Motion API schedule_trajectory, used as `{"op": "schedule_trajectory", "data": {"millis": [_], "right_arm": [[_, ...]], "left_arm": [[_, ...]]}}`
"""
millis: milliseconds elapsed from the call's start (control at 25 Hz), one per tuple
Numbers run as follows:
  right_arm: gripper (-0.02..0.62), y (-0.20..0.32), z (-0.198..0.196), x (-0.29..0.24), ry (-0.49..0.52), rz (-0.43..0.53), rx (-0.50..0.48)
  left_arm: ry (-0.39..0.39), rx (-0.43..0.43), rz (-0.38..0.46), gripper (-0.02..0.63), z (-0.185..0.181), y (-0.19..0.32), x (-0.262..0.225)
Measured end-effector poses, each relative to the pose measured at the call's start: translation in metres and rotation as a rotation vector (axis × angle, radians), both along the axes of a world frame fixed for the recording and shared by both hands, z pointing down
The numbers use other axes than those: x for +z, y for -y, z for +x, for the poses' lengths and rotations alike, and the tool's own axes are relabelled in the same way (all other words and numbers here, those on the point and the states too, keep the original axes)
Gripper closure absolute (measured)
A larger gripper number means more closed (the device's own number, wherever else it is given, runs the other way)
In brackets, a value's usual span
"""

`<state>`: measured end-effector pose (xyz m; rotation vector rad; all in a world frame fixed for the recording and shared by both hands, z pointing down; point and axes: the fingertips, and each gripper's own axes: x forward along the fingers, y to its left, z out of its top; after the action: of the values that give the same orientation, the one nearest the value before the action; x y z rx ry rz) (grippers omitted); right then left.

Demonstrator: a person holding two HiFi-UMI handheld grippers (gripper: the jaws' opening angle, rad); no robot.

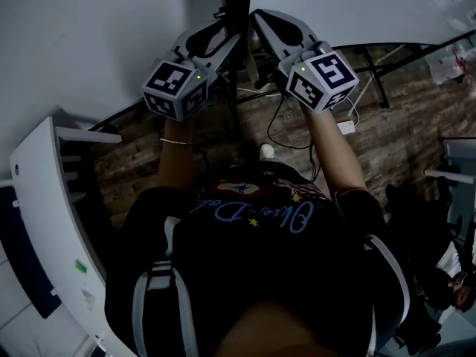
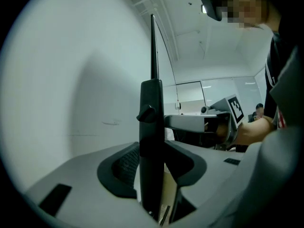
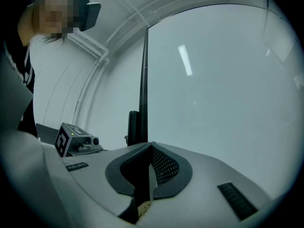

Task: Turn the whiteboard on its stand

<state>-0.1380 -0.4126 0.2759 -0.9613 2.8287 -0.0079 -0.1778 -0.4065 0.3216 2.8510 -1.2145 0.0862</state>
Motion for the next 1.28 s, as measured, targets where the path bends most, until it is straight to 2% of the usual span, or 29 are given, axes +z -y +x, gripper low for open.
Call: {"op": "schedule_trajectory", "data": {"millis": [480,1280], "right_arm": [[0.571,0.005,-0.003,0.003,-0.004,0.013,-0.082],[0.571,0.022,-0.019,0.002,-0.016,0.008,-0.123]], "left_arm": [[0.001,-0.057,0.003,0.438,-0.002,0.006,0.003],[-0.005,-0.086,0.004,0.44,-0.018,0.024,0.003]]}}
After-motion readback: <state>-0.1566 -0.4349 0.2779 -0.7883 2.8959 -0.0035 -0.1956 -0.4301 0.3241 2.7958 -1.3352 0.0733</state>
